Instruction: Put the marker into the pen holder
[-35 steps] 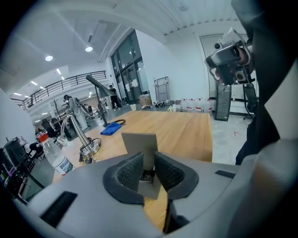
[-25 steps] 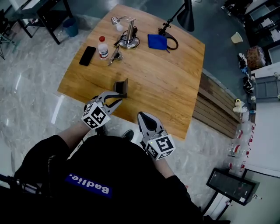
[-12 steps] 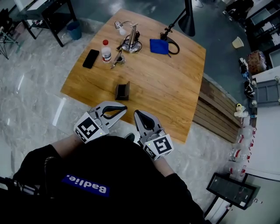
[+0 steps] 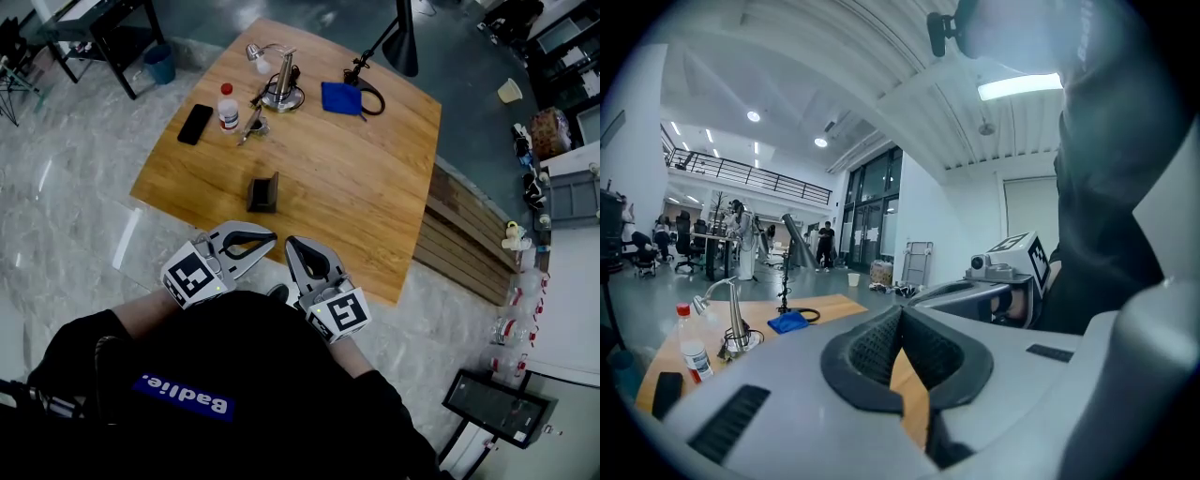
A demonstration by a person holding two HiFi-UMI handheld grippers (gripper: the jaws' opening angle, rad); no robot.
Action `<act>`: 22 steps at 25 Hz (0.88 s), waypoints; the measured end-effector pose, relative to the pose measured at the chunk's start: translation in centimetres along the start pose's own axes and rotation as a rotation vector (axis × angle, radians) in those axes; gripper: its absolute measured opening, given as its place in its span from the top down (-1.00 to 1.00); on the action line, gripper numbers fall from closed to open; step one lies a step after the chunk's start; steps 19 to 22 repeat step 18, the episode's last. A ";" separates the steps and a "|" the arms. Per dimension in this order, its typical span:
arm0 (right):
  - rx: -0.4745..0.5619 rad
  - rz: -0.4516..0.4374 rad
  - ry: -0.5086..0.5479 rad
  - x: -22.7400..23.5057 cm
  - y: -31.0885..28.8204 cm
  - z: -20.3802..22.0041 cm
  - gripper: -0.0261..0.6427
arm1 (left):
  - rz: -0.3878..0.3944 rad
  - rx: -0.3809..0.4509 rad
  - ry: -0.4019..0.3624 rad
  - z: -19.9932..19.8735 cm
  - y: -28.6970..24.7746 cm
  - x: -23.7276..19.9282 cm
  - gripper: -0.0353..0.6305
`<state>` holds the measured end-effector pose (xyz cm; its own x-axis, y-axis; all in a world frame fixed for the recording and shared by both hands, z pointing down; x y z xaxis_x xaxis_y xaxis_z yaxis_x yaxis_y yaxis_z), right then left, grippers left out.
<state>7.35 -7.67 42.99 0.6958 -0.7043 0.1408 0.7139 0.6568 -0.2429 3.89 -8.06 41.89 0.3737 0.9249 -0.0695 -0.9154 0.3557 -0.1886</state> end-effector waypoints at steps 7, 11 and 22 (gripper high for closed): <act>-0.007 -0.001 -0.019 -0.1 0.2 0.5 0.90 | 0.009 -0.006 0.010 0.3 -0.1 0.1 0.87; -0.023 0.001 -0.007 -0.1 0.2 0.3 0.91 | 0.006 -0.007 0.015 0.4 -0.2 0.0 0.87; -0.027 0.002 -0.014 -0.1 0.3 0.8 0.91 | 0.008 -0.007 -0.004 0.8 -0.2 0.2 0.87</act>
Point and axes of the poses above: the fingertips, and each gripper's own axes: y backward along the fingers, x to its right, z out of its underside, the point moved 1 cm from there along y, backward along the fingers, and after that the axes turned 3 degrees about -x, right-handed, at the moved point
